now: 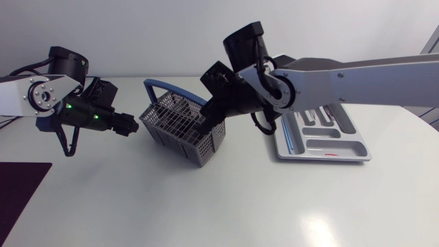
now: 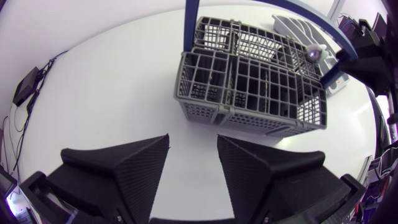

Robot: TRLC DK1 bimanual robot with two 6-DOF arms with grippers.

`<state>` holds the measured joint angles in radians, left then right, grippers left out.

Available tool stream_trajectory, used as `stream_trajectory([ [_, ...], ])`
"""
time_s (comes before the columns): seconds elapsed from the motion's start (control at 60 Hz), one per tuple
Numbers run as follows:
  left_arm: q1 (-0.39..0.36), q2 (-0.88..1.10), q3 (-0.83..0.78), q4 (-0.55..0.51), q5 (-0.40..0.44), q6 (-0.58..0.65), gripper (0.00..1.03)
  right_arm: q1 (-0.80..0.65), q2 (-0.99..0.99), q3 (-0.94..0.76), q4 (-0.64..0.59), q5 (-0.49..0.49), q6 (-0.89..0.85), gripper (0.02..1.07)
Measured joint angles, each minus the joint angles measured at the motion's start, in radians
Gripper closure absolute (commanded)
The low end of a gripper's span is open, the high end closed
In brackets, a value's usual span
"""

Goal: Unload the cutlery basket into the drawer organizer.

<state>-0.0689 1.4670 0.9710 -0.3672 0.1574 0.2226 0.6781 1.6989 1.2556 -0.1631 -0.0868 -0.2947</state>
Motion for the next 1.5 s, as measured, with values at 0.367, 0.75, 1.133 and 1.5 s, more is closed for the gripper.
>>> stream_trajectory([
  [0.367, 0.016, -0.054, -0.032, 0.002, 0.021, 0.019, 0.48, 0.094, -0.194, -0.157, -0.139, 0.033, 0.138, 0.85],
  [0.75, 0.016, -0.189, -0.109, -0.026, 0.026, 0.057, 0.43, 0.061, -0.393, -0.235, -0.178, 0.003, 0.138, 0.12],
  [1.133, -0.028, -0.301, -0.241, -0.114, 0.057, 0.217, 0.68, -0.352, -0.211, -0.260, -0.071, -0.198, 0.111, 0.92],
  [1.5, -0.052, -0.168, -0.249, 0.031, 0.100, 0.246, 0.73, -0.335, 0.035, -0.187, -0.068, -0.274, 0.108, 0.94],
])
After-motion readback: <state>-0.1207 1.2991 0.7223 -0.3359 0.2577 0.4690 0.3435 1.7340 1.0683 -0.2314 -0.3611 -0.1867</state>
